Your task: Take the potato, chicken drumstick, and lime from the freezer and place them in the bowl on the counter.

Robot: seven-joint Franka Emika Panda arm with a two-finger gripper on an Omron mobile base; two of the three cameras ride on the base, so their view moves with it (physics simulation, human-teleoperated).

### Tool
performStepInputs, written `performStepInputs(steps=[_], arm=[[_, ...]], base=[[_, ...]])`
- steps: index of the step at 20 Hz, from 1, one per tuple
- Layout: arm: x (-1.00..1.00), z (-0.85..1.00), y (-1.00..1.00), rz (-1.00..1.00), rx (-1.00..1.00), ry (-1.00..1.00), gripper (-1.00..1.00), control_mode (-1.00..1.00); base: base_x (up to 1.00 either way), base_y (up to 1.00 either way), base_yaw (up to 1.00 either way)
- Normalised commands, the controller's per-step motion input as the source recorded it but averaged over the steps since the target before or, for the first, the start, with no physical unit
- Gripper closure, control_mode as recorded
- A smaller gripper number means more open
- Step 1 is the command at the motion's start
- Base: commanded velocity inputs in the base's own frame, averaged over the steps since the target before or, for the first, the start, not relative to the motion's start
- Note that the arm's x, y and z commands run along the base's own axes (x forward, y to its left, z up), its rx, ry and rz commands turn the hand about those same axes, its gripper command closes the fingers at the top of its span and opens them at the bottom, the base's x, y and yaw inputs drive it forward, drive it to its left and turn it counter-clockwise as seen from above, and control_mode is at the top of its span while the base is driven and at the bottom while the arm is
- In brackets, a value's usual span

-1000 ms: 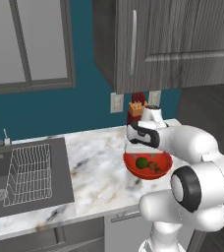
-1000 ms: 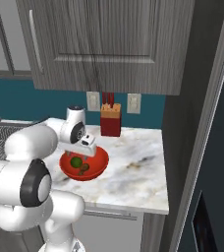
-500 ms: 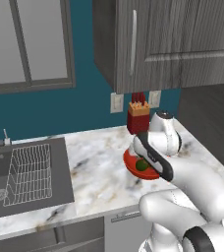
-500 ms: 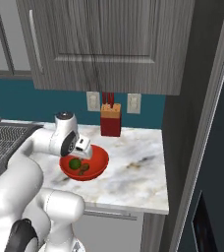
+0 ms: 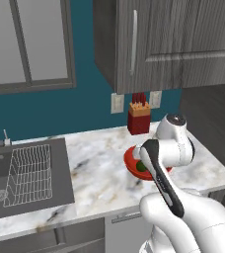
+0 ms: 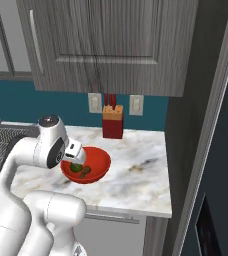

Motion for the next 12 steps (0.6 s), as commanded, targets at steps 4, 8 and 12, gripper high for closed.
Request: performStepInputs(steps=[4, 8, 12], arm=[[-0.39, 0.66, 0.00, 0.00, 0.00, 0.00, -1.00, -1.00], [-0.37, 0.78, 0.00, 0.00, 0.00, 0.00, -1.00, -1.00], [-0.40, 0.66, 0.00, 0.00, -0.02, 0.00, -1.00, -1.00]], base=[[0.00, 0.00, 0.00], [0.00, 0.00, 0.00], [0.00, 0.00, 0.00]])
